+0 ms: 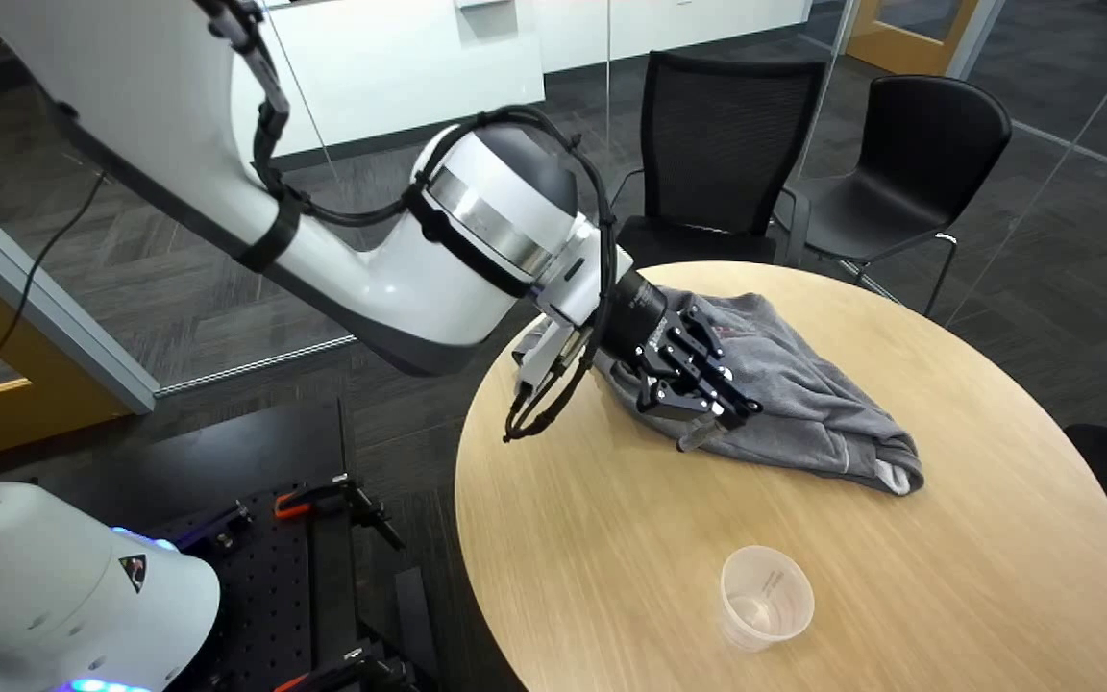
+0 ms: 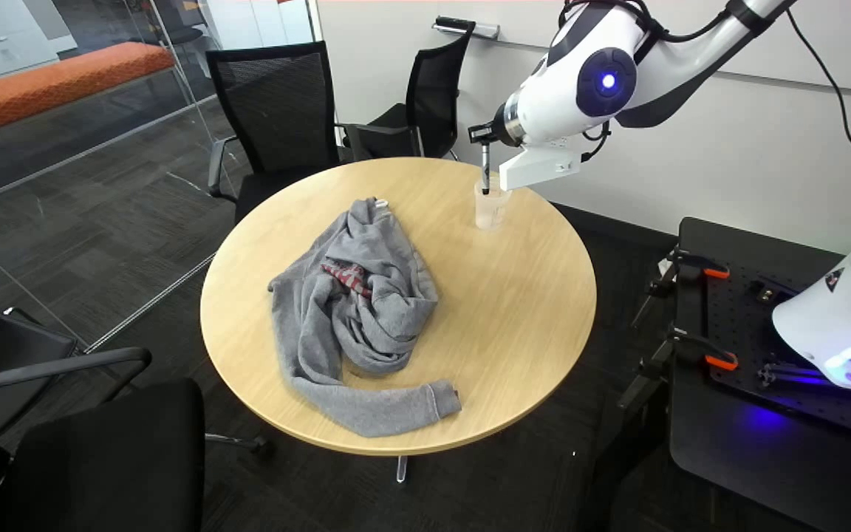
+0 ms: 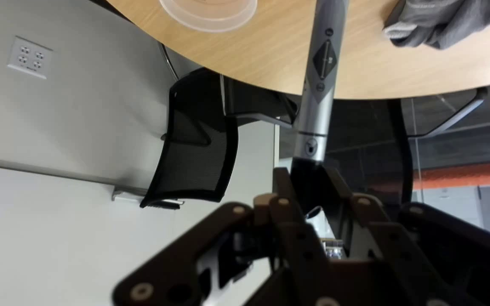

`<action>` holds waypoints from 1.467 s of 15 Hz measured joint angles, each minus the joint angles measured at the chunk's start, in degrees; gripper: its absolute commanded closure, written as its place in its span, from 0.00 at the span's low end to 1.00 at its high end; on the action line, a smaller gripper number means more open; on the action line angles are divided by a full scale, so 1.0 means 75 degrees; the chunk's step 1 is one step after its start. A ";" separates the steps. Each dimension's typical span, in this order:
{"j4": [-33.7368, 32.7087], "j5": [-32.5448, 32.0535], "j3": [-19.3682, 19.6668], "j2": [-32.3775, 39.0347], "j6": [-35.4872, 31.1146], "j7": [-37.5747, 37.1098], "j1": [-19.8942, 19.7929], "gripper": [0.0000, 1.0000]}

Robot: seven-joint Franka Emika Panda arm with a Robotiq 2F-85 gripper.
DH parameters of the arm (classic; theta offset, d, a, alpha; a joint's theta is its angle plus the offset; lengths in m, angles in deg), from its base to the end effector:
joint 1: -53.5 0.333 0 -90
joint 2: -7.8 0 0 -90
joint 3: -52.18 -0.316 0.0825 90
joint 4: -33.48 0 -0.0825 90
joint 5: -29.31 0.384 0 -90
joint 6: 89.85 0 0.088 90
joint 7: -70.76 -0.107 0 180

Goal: Pick the marker from the cup and put it on the table

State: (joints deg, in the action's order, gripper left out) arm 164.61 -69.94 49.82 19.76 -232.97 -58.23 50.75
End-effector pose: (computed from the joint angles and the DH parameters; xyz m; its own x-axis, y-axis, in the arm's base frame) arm 0.5251 0.0027 0.2564 0.4482 -0.3822 0.8081 -0.7023 -0.7099 0.0538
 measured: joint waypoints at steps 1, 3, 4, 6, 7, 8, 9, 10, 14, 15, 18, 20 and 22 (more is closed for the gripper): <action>0.0001 0.0176 0.0033 0.0037 -0.0170 0.0314 -0.0032 0.94; -0.0001 0.0556 0.0093 0.0167 -0.0310 0.0944 -0.0079 0.94; -0.0006 0.0747 0.0116 0.0257 -0.0324 0.1242 -0.0094 0.94; -0.0056 0.1182 0.0131 0.0497 -0.0325 0.1857 -0.0116 0.94; -0.0107 0.1393 0.0131 0.0643 -0.0325 0.2140 -0.0124 0.94; -0.0173 0.1611 0.0131 0.0804 -0.0325 0.2428 -0.0129 0.94; -0.0248 0.1817 0.0131 0.0966 -0.0325 0.2688 -0.0131 0.94; -0.0335 0.2036 0.0131 0.1131 -0.0325 0.2955 -0.0132 0.94; -0.0638 0.2710 0.0131 0.1619 -0.0325 0.3727 -0.0132 0.78; -0.0675 0.2722 0.0131 0.1664 -0.0325 0.3752 -0.0132 0.78; -0.0710 0.2729 0.0131 0.1682 -0.0325 0.3787 -0.0132 0.94; -0.0710 0.2728 0.0134 0.1695 -0.0318 0.3787 -0.0118 0.94; -0.0727 0.2728 0.0140 0.1771 -0.0291 0.3786 -0.0052 0.94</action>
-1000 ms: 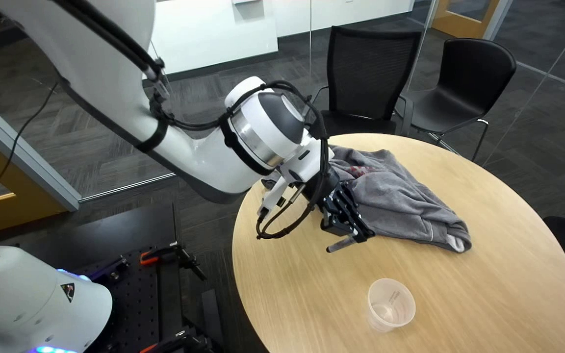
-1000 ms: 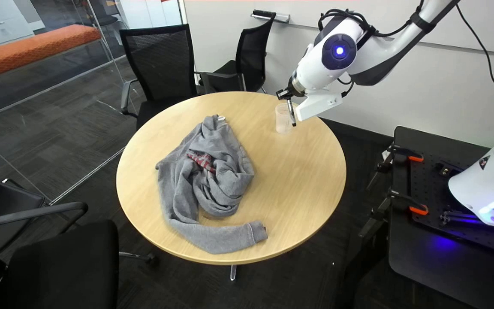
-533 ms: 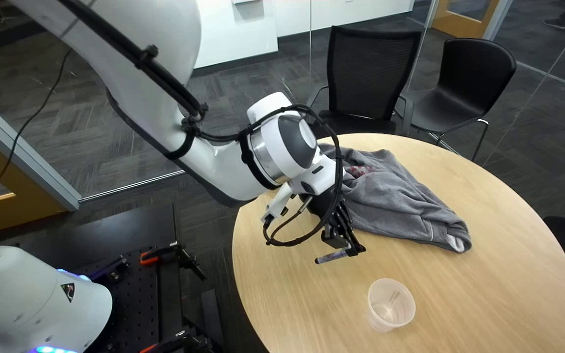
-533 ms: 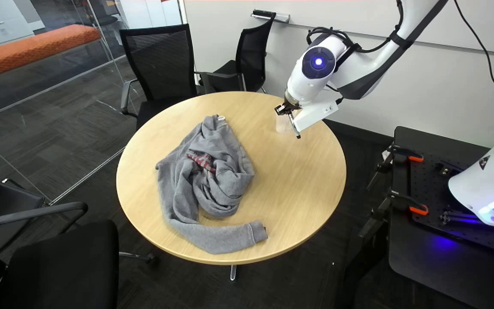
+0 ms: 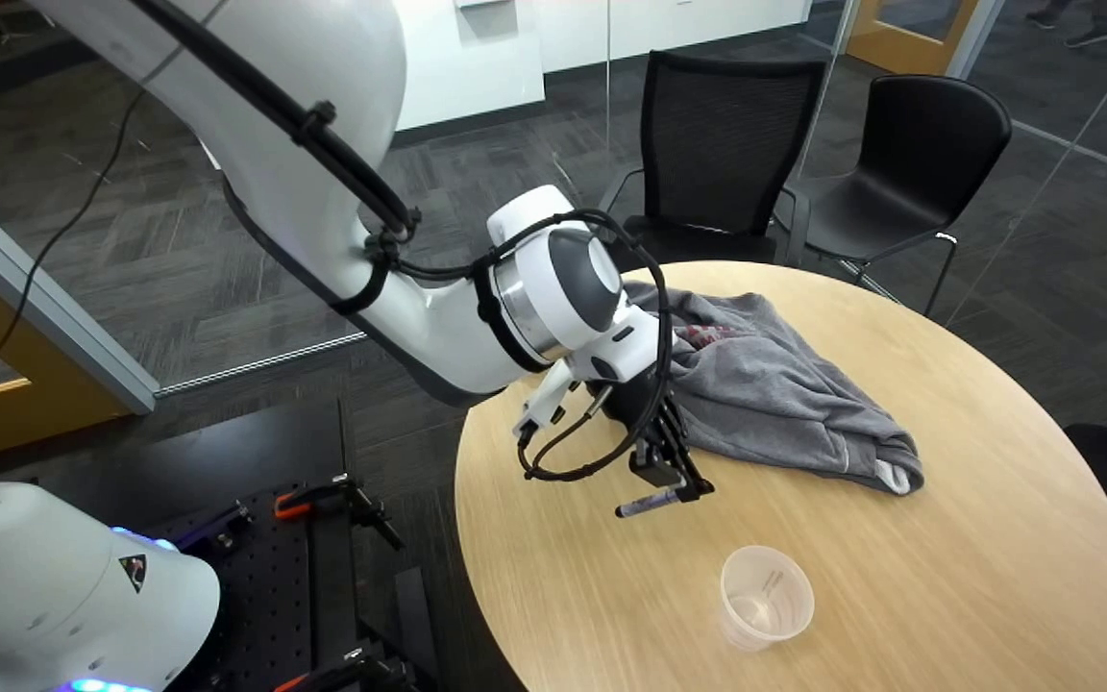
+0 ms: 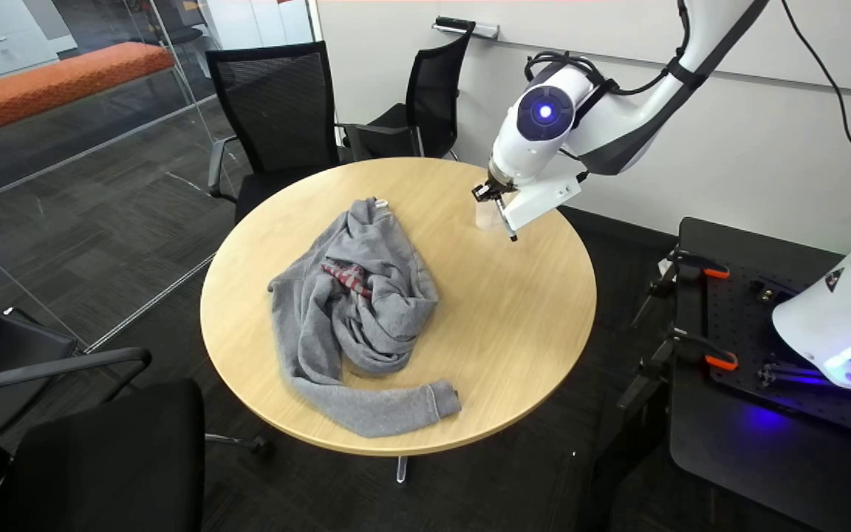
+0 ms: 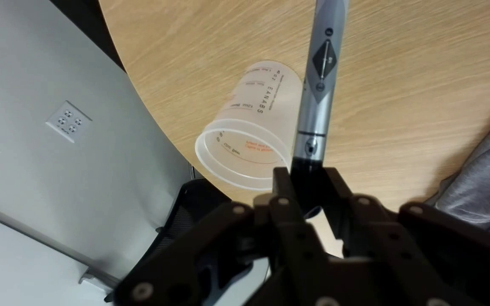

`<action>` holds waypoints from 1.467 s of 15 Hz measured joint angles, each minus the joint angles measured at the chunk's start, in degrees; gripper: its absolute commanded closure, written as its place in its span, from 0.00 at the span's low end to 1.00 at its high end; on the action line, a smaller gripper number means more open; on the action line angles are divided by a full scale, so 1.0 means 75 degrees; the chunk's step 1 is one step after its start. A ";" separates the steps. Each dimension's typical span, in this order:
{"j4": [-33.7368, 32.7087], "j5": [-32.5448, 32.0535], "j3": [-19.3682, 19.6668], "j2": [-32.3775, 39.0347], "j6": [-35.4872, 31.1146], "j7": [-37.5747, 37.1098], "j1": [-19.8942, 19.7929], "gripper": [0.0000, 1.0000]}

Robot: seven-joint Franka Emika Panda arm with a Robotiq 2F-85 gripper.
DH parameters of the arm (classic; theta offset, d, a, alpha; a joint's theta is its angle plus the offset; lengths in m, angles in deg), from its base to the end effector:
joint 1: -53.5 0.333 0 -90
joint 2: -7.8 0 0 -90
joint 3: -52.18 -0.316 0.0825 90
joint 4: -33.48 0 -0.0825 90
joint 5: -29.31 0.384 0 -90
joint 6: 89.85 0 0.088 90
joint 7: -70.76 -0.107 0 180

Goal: Pick the marker from the cup and put it on the table

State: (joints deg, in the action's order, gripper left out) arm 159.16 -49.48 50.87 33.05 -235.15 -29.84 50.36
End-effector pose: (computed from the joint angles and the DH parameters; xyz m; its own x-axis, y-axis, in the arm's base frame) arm 0.5373 -0.0055 0.1687 0.7539 -0.3707 0.5425 -0.5925 -0.7403 0.3176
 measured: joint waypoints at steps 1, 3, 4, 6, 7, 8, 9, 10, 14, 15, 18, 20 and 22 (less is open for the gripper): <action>-0.0028 0.0000 0.0001 0.0073 0.0028 -0.0002 0.0049 0.94; -0.0130 0.0000 0.0001 0.0290 0.0060 -0.0003 0.0154 0.94; -0.0200 0.0001 0.0001 0.0415 0.0075 -0.0004 0.0197 0.94; -0.0365 0.0024 0.0001 0.0702 0.0103 -0.0002 0.0249 0.94; -0.0464 0.0071 0.0001 0.0861 0.0116 0.0011 0.0266 0.94; -0.0572 0.0173 0.0001 0.1029 0.0121 0.0074 0.0279 0.94; -0.0683 0.0305 0.0001 0.1199 0.0122 0.0215 0.0289 0.94; -0.0803 0.0466 0.0001 0.1369 0.0122 0.0412 0.0294 0.94; -0.1335 0.1203 0.0000 0.2044 0.0122 0.1532 0.0300 0.94; -0.1465 0.1396 0.0000 0.2188 0.0122 0.1845 0.0303 0.94; -0.1822 0.1938 0.0000 0.2553 0.0122 0.2760 0.0316 0.94; -0.2017 0.2258 0.0009 0.2736 0.0122 0.3272 0.0337 0.94; -0.2171 0.2527 0.0083 0.2869 0.0122 0.3676 0.0424 0.50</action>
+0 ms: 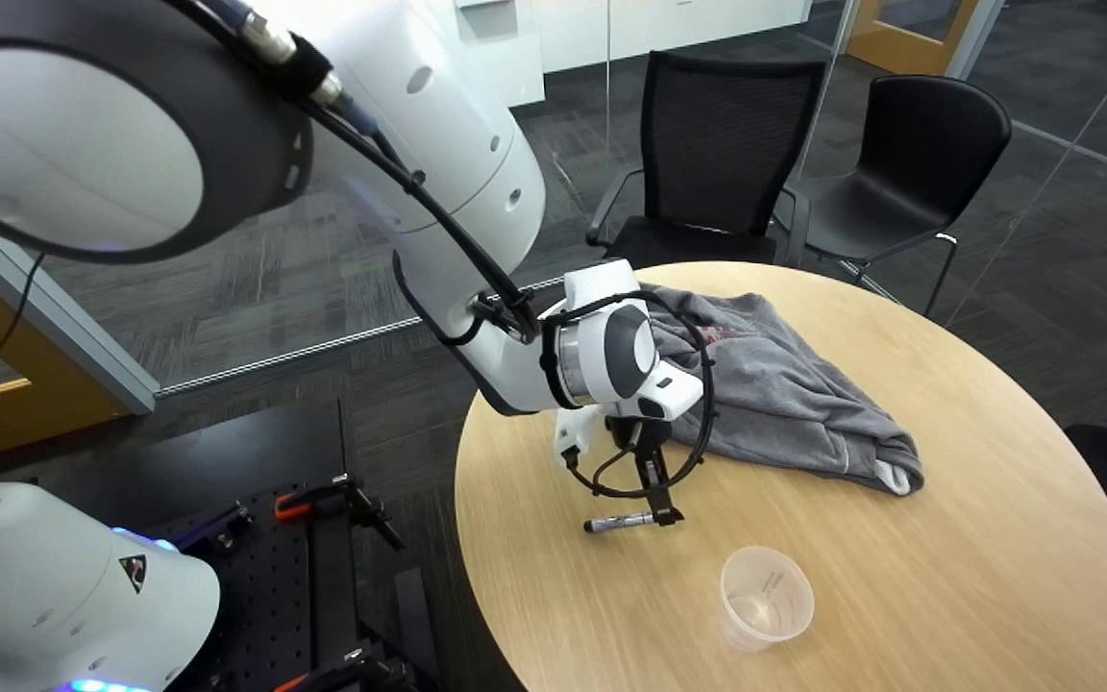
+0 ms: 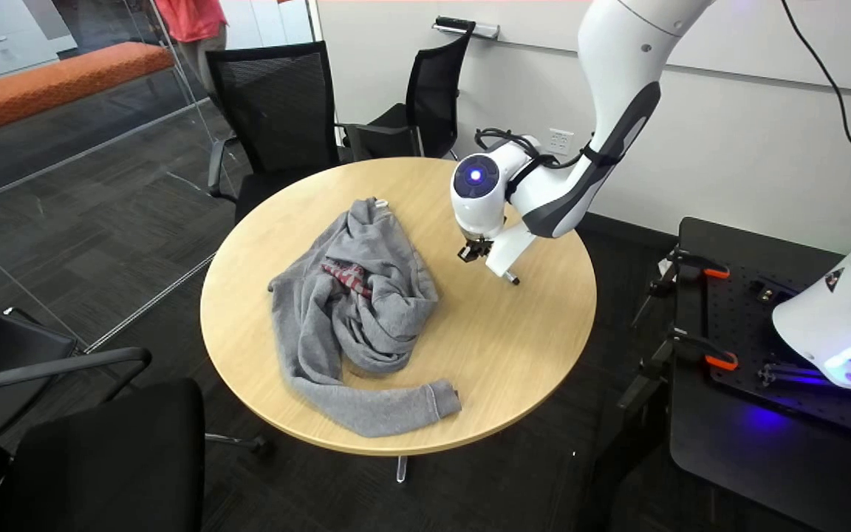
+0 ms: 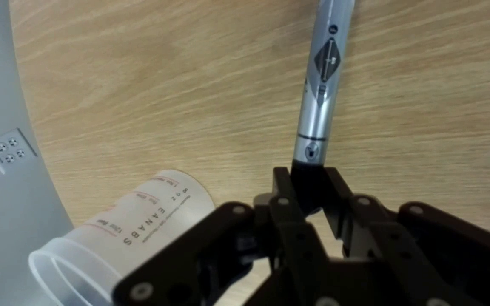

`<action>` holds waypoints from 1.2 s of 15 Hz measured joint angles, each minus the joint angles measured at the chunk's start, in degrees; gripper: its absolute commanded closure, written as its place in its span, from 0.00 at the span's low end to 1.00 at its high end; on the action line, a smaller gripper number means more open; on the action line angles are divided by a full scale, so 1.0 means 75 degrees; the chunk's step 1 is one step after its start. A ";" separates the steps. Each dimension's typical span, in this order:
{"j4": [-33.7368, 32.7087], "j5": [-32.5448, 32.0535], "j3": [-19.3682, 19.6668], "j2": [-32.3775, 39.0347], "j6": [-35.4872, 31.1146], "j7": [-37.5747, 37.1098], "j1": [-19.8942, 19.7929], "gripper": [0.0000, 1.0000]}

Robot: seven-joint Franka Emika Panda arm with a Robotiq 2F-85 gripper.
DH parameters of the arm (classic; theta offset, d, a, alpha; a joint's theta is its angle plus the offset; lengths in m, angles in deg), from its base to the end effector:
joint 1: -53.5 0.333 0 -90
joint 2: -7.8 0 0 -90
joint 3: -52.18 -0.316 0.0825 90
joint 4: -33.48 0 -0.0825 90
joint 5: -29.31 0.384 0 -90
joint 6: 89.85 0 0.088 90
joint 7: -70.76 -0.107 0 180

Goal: Pick the marker from the cup and put it on the table

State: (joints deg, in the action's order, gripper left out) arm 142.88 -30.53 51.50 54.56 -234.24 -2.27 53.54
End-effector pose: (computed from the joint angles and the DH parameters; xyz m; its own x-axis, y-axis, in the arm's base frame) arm 0.5774 0.0156 0.0470 0.9366 -0.2691 0.2246 -0.3444 -0.8259 0.4464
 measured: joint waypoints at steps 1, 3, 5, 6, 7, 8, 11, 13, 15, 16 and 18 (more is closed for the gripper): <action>-0.0063 0.0088 0.0070 0.0048 0.0000 0.0137 0.0077 0.45; -0.0130 0.0122 0.0254 0.0087 0.0000 0.0210 0.0285 0.29; -0.0149 0.0100 0.0476 0.0073 -0.0001 0.0194 0.0538 0.14; -0.0147 0.0031 0.0600 0.0042 -0.0005 0.0113 0.0683 0.07; -0.0132 -0.0094 0.0721 -0.0010 -0.0016 -0.0025 0.0833 0.01; -0.0093 -0.0269 0.0827 -0.0091 -0.0026 -0.0221 0.0975 0.00; 0.0143 -0.0964 0.0995 -0.0477 -0.0052 -0.0944 0.1274 0.00; 0.0394 -0.1520 0.0999 -0.0826 -0.0053 -0.1479 0.1366 0.00; 0.0696 -0.2082 0.0961 -0.1220 -0.0053 -0.2032 0.1391 0.00; 0.0856 -0.2350 0.0938 -0.1424 -0.0053 -0.2304 0.1391 0.00; 0.1194 -0.2870 0.0879 -0.1849 -0.0049 -0.2828 0.1380 0.00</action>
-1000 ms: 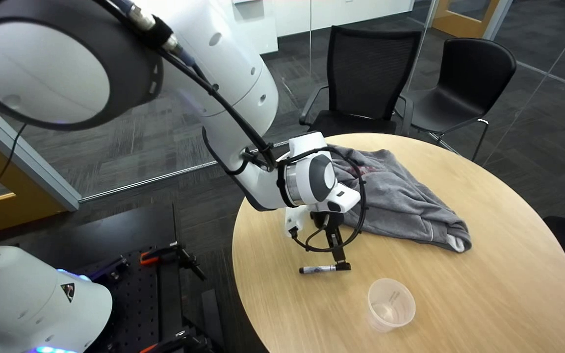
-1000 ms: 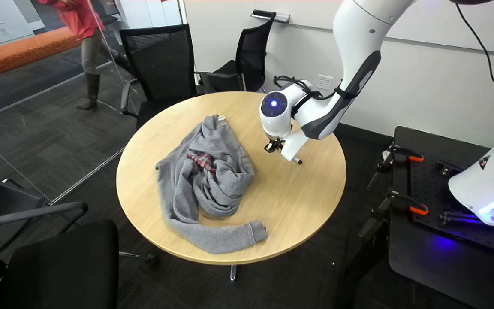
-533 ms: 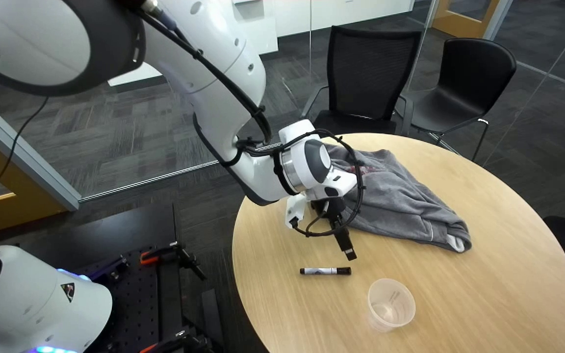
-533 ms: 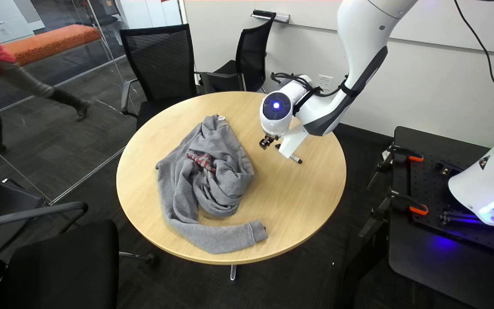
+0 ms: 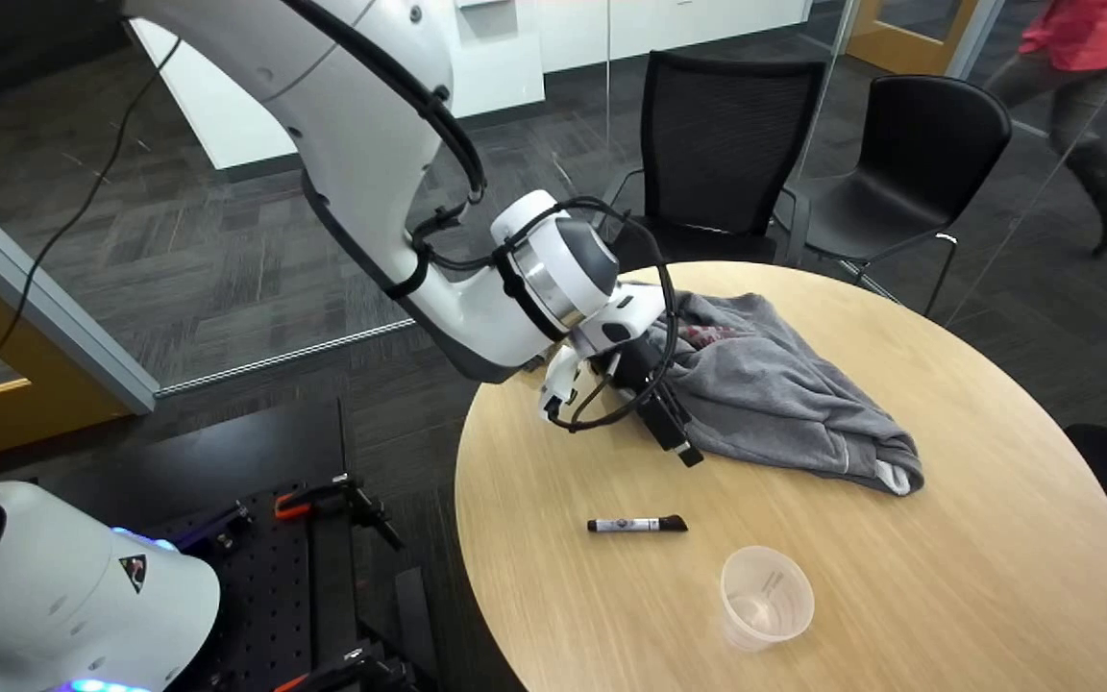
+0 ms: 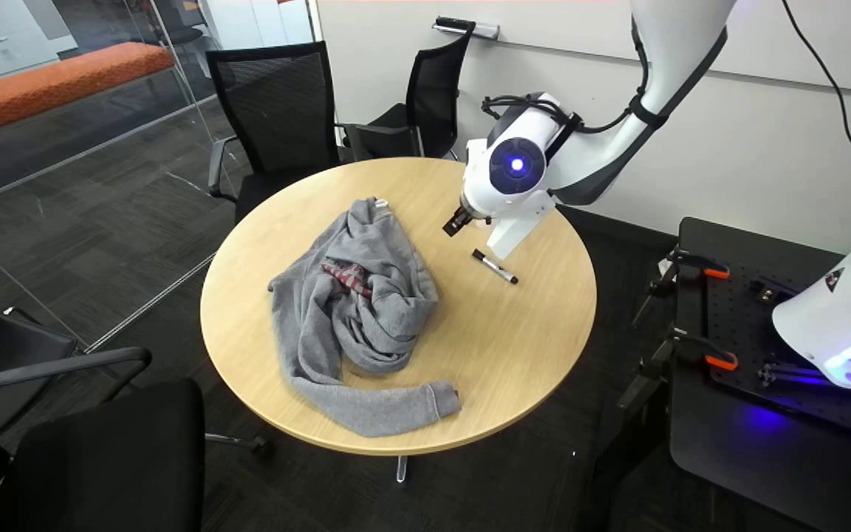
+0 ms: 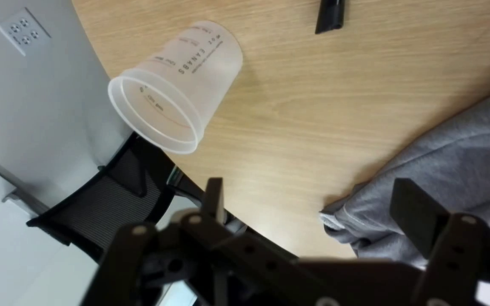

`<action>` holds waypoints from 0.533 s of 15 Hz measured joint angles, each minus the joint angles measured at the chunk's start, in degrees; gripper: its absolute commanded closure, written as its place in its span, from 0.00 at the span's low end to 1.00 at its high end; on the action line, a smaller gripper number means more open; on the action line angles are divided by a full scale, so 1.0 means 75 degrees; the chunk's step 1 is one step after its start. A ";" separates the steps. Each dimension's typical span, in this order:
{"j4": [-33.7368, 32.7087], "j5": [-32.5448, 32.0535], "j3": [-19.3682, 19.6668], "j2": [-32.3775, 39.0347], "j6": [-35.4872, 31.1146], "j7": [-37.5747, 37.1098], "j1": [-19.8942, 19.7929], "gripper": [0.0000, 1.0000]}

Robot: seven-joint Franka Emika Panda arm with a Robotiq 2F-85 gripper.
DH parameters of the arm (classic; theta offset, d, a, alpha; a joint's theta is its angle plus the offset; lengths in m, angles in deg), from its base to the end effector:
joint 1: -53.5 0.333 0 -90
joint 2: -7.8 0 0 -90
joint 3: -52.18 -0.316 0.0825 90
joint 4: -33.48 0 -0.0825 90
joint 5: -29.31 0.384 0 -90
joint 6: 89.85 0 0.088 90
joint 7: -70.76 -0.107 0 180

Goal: Pick the marker from the cup and put it on the table

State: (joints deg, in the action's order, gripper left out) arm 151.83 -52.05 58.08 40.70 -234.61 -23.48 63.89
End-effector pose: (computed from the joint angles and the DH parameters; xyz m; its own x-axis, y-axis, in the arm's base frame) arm 0.5638 0.0527 0.1372 0.8481 -0.1009 0.5202 -0.3742 -0.8091 0.4531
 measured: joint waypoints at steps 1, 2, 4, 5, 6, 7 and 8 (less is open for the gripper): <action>0.0178 -0.0249 -0.0051 -0.0220 0.0005 -0.0256 -0.0020 0.00; 0.0353 -0.0466 -0.0108 -0.0435 0.0013 -0.0462 -0.0040 0.00; 0.0697 -0.0831 -0.0252 -0.0847 0.0021 -0.0830 -0.0098 0.00; 0.0855 -0.0993 -0.0345 -0.1035 0.0022 -0.0989 -0.0147 0.00; 0.0999 -0.1121 -0.0434 -0.1205 0.0022 -0.1136 -0.0197 0.00; 0.1131 -0.1205 -0.0528 -0.1356 0.0022 -0.1240 -0.0254 0.00; 0.1239 -0.1257 -0.0593 -0.1475 0.0022 -0.1299 -0.0291 0.00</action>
State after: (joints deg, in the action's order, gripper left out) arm 161.12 -61.47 53.63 29.64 -234.44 -33.22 61.71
